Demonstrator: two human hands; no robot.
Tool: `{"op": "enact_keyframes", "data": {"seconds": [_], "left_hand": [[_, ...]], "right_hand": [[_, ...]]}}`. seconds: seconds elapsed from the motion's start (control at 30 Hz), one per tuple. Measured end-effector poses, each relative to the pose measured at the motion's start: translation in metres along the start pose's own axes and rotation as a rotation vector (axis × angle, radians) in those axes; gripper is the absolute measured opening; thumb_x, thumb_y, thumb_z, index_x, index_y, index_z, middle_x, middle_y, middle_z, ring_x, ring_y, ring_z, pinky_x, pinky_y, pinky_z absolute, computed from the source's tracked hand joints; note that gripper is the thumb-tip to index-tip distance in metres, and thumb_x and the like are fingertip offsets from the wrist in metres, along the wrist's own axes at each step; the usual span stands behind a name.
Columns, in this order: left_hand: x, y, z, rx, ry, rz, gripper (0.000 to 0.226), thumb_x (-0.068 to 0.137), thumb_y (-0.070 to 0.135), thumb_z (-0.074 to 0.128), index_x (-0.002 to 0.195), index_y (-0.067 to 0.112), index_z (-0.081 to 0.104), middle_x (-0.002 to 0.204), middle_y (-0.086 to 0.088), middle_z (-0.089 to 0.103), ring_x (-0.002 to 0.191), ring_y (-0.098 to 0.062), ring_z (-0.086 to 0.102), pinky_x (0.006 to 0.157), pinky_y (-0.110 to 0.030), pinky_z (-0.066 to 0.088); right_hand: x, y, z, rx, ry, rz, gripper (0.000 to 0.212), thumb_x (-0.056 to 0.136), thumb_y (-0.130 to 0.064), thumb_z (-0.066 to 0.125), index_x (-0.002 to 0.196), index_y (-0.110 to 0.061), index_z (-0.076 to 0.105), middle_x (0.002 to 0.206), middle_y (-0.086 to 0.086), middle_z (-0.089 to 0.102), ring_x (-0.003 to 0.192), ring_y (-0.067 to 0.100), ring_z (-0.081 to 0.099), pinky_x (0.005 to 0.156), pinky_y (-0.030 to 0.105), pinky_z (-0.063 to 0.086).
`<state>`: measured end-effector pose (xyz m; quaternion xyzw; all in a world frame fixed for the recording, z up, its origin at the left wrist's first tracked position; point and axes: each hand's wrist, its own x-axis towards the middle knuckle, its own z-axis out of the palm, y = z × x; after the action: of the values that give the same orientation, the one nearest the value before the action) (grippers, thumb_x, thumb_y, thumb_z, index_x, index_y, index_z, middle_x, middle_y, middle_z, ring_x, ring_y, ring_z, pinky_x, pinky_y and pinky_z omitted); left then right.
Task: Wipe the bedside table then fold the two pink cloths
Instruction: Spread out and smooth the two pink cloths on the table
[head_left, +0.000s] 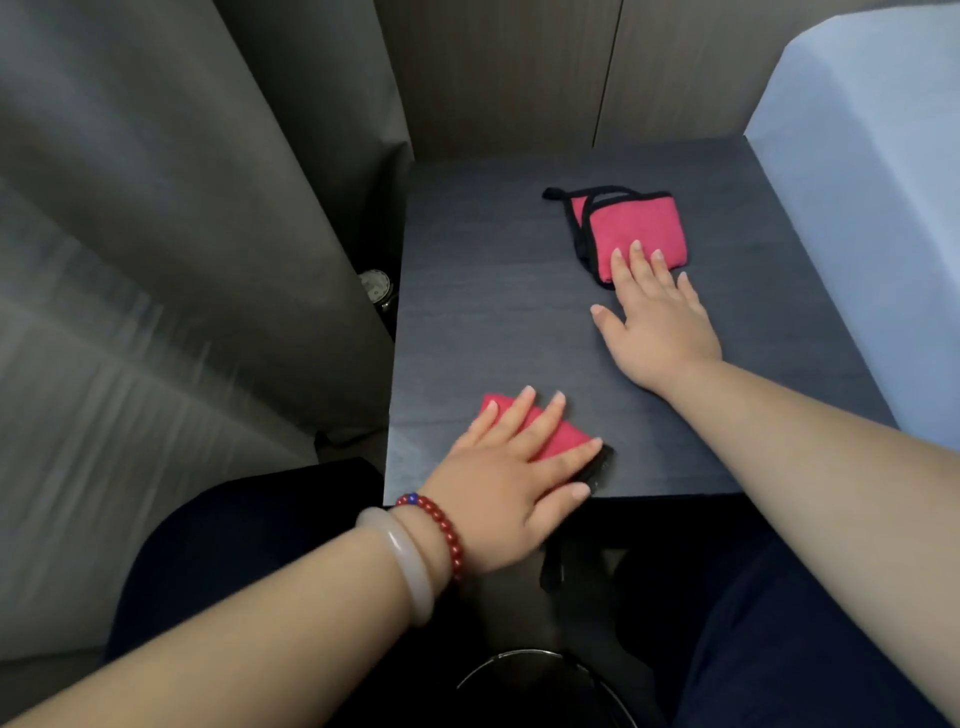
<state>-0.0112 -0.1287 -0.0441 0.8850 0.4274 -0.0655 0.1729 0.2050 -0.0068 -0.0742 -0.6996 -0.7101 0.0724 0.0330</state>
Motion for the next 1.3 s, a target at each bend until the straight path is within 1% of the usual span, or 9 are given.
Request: {"op": "enact_keyframes", "data": {"seconds": [0.23, 0.43, 0.6, 0.8, 0.93, 1.0, 1.07, 1.17, 1.3], "left_hand": [[0.03, 0.001, -0.003, 0.04, 0.02, -0.169, 0.054, 0.099, 0.051, 0.021, 0.149, 0.051, 0.001, 0.16, 0.002, -0.02, 0.144, -0.03, -0.025, 0.115, -0.053, -0.013], [0.002, 0.027, 0.01, 0.038, -0.025, -0.181, 0.063, 0.094, 0.061, 0.019, 0.147, 0.048, -0.014, 0.157, -0.005, -0.03, 0.139, -0.036, -0.033, 0.112, -0.061, -0.012], [0.011, 0.028, 0.003, -0.021, 0.034, -0.279, 0.06, 0.094, 0.056, 0.011, 0.151, 0.044, -0.003, 0.161, -0.005, -0.016, 0.145, -0.033, -0.02, 0.115, -0.058, -0.01], [0.045, 0.046, 0.013, 0.094, 0.066, -0.238, 0.06, 0.098, 0.053, 0.016, 0.15, 0.041, -0.012, 0.16, 0.002, -0.021, 0.141, -0.037, -0.03, 0.102, -0.072, -0.013], [0.022, 0.031, 0.011, 0.019, 0.104, -0.177, 0.065, 0.099, 0.049, 0.022, 0.153, 0.028, -0.006, 0.161, -0.001, -0.016, 0.145, -0.03, -0.023, 0.112, -0.063, -0.01], [0.009, 0.026, 0.018, 0.079, 0.157, -0.164, 0.066, 0.096, 0.043, 0.027, 0.154, 0.012, 0.015, 0.162, -0.012, 0.005, 0.149, -0.032, -0.001, 0.118, -0.054, 0.001], [0.003, 0.023, 0.023, 0.115, 0.163, -0.14, 0.069, 0.092, 0.045, 0.029, 0.15, 0.007, 0.029, 0.158, -0.018, 0.02, 0.147, -0.032, 0.016, 0.118, -0.049, 0.012], [0.003, 0.013, 0.023, 0.094, 0.128, -0.106, 0.074, 0.091, 0.054, 0.028, 0.153, 0.015, 0.024, 0.16, -0.015, 0.014, 0.148, -0.029, 0.012, 0.118, -0.045, 0.009], [0.013, -0.021, 0.002, 0.143, 0.094, -0.165, 0.076, 0.092, 0.061, 0.016, 0.155, 0.021, 0.001, 0.162, -0.01, -0.01, 0.149, -0.023, -0.009, 0.121, -0.041, 0.002]], "right_hand": [[0.0, 0.001, 0.001, 0.015, 0.011, 0.002, 0.066, 0.098, -0.05, 0.023, 0.154, -0.023, 0.0, 0.162, -0.001, -0.004, 0.148, 0.017, -0.004, 0.121, 0.039, 0.001], [-0.001, 0.001, 0.0, 0.021, 0.005, 0.005, 0.066, 0.098, -0.05, 0.022, 0.154, -0.024, -0.001, 0.162, -0.002, -0.004, 0.148, 0.017, -0.005, 0.121, 0.039, 0.001], [0.0, 0.0, 0.0, 0.023, 0.011, 0.005, 0.066, 0.098, -0.05, 0.023, 0.154, -0.023, 0.0, 0.162, -0.002, -0.004, 0.148, 0.017, -0.005, 0.121, 0.039, 0.0], [-0.001, 0.002, 0.002, 0.014, 0.012, 0.003, 0.066, 0.098, -0.05, 0.023, 0.154, -0.023, 0.0, 0.162, -0.002, -0.003, 0.148, 0.017, -0.004, 0.121, 0.04, 0.001], [-0.002, 0.001, 0.001, 0.023, 0.009, 0.004, 0.065, 0.098, -0.05, 0.023, 0.154, -0.024, 0.0, 0.162, -0.002, -0.004, 0.148, 0.016, -0.005, 0.121, 0.039, 0.0], [-0.001, 0.001, 0.001, 0.021, 0.017, 0.002, 0.065, 0.098, -0.051, 0.023, 0.154, -0.024, 0.0, 0.162, -0.003, -0.004, 0.148, 0.016, -0.005, 0.121, 0.039, 0.0], [0.0, 0.001, 0.0, 0.021, 0.018, 0.0, 0.065, 0.098, -0.05, 0.023, 0.154, -0.024, 0.0, 0.162, -0.002, -0.004, 0.148, 0.016, -0.004, 0.121, 0.039, 0.001], [-0.001, 0.001, 0.0, 0.015, 0.005, -0.001, 0.066, 0.098, -0.05, 0.023, 0.154, -0.023, 0.001, 0.162, -0.002, -0.003, 0.148, 0.017, -0.004, 0.121, 0.039, 0.0], [-0.001, 0.001, 0.0, 0.022, 0.01, -0.005, 0.066, 0.098, -0.05, 0.023, 0.154, -0.023, 0.001, 0.162, -0.002, -0.003, 0.148, 0.017, -0.004, 0.12, 0.039, 0.0]]}}
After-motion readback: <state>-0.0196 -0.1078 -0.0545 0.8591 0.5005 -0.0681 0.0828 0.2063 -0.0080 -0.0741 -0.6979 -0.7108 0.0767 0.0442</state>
